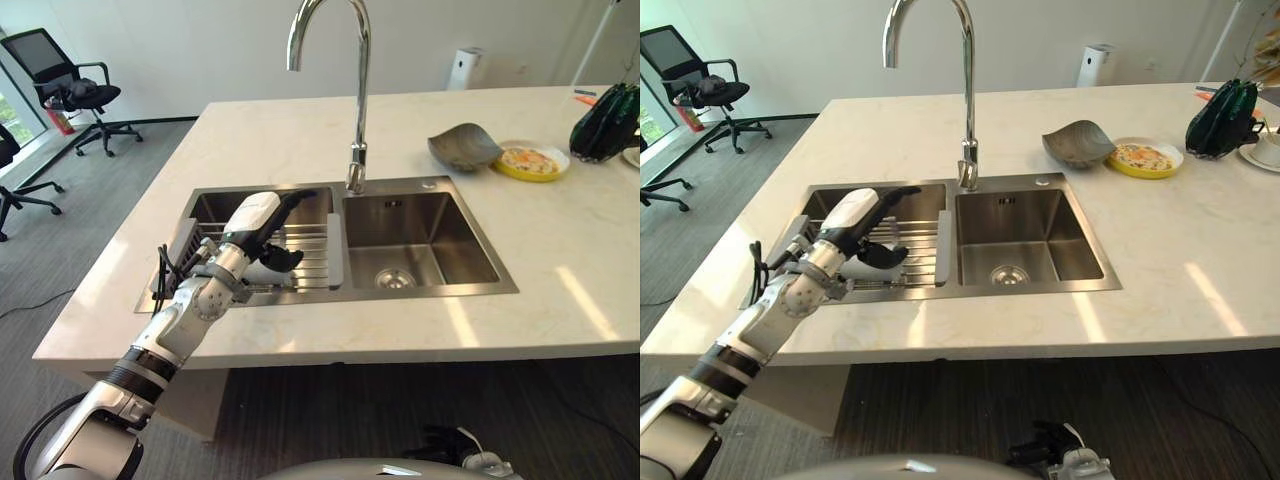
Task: Place the dishes in the dishwasher.
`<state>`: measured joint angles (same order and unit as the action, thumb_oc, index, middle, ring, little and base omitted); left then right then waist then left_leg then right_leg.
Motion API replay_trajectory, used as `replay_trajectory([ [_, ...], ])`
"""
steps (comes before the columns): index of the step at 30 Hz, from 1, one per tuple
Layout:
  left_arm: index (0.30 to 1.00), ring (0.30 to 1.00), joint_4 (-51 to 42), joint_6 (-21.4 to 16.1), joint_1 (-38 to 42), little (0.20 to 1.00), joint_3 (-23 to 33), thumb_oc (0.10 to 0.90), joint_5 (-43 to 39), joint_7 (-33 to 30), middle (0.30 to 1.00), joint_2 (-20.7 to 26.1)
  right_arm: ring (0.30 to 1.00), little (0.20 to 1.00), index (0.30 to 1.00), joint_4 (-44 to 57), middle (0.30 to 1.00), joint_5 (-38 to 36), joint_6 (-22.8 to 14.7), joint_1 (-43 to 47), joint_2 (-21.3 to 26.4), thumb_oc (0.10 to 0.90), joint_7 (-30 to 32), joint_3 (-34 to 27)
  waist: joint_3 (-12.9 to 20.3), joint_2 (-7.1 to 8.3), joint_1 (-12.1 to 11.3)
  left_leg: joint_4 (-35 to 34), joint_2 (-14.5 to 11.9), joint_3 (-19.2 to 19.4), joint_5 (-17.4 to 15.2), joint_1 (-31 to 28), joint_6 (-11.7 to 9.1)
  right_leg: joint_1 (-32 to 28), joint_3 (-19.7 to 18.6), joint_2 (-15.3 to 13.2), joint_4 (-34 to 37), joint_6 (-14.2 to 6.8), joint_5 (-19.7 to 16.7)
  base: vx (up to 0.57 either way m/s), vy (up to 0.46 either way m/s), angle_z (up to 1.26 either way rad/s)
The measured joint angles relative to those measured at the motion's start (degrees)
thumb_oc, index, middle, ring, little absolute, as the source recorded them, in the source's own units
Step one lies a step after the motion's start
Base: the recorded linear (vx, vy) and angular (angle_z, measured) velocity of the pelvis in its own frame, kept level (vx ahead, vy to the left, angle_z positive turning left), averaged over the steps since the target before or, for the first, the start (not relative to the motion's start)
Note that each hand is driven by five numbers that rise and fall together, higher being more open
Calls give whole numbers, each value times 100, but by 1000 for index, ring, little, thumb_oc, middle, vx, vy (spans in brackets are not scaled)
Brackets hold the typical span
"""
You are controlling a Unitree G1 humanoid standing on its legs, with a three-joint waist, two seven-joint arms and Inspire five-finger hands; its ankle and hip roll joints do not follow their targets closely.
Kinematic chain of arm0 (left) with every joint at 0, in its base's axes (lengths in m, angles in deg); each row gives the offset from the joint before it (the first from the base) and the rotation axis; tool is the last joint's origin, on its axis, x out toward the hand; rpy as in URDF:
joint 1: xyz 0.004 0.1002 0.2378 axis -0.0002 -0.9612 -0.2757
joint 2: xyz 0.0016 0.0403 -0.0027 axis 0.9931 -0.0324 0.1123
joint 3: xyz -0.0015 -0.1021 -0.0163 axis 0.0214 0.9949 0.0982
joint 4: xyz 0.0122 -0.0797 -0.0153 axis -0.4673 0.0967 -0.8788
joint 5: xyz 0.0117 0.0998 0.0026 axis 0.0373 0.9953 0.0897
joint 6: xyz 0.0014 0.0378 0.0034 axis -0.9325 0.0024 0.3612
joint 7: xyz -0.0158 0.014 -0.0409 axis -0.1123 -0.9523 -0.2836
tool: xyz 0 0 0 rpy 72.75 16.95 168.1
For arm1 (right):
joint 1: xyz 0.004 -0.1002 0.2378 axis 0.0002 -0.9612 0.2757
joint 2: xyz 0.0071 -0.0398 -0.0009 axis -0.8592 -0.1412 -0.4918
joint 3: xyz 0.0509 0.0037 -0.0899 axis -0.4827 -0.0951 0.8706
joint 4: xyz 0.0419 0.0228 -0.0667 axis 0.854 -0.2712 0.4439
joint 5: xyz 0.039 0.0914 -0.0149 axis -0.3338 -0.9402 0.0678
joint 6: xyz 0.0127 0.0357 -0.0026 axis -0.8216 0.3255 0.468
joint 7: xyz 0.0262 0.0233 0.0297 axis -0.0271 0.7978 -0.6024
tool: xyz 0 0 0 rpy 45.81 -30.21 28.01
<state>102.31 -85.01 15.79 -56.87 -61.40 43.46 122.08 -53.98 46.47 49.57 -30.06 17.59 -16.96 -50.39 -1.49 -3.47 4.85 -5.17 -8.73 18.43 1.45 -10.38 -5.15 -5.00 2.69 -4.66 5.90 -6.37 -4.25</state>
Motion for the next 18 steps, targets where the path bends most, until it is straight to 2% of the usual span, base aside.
replay_trajectory([
  [3, 900, 900, 471, 176, 289, 900, -211, 800, 175, -39, 900, 129, 900, 900, 900, -74, 900, -9, -22, 8, 28, 800, -9, -198, -26, -49, 48, 0, -29, 27, 8, 61, -48, 86, -44, 15, -1, 32, -53, -9, -20, -7],
  [9, 900, 900, 570, 391, 513, 900, -509, 800, 377, 59, 900, 551, 900, 900, 900, -86, 900, -20, -25, 68, 165, 800, -66, -223, -116, -138, 64, -1, 20, 114, 8, 81, -50, 136, -125, -30, -14, 27, -102, -7, -11, -7],
  [18, 900, 900, 617, 426, 534, 900, -549, 800, 374, 351, 900, 552, 900, 900, 900, -66, 900, -21, 49, 95, 179, 800, -125, -220, -168, -131, 22, -1, 24, 113, 6, 79, -47, 132, -119, -32, -12, 43, -110, 0, 0, 0],
])
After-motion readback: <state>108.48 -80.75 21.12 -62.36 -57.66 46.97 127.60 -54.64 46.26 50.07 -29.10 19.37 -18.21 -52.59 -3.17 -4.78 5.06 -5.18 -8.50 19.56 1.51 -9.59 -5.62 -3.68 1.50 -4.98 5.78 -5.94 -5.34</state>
